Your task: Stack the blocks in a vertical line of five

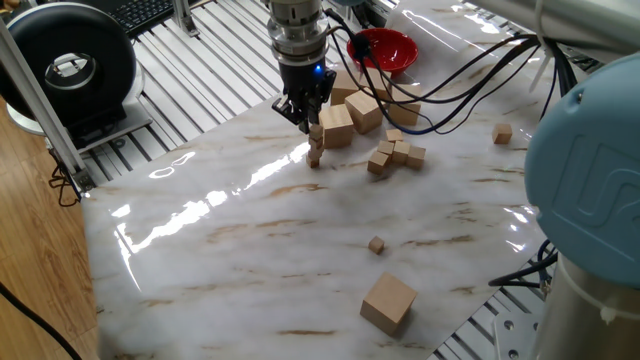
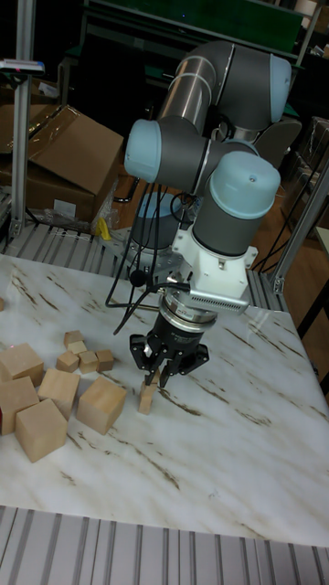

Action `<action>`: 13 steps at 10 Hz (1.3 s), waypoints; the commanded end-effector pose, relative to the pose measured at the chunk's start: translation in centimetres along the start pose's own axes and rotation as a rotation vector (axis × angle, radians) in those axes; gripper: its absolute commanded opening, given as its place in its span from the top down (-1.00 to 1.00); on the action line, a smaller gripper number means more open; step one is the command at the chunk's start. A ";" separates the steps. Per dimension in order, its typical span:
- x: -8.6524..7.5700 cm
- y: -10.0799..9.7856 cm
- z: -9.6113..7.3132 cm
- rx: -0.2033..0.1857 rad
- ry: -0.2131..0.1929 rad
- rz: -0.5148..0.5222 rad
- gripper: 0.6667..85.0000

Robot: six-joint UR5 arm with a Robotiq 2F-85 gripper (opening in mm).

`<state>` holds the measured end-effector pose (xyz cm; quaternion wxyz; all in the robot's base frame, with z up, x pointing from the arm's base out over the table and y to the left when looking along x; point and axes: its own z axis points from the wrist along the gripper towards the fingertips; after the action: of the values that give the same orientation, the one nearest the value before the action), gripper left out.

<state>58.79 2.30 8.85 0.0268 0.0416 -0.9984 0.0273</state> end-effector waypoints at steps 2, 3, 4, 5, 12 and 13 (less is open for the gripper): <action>0.0 0.2 0.0 -0.012 -0.002 0.002 0.98; 0.0 0.2 0.0 -0.012 -0.002 0.002 0.98; 0.0 0.2 0.0 -0.012 -0.002 -0.001 0.98; 0.0 0.2 0.0 -0.012 0.000 -0.004 0.95; 0.3 0.2 0.1 -0.014 0.012 -0.027 0.79; 0.3 0.2 0.1 -0.014 0.012 -0.028 0.79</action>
<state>58.46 2.24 8.68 0.0326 0.0545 -0.9976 0.0263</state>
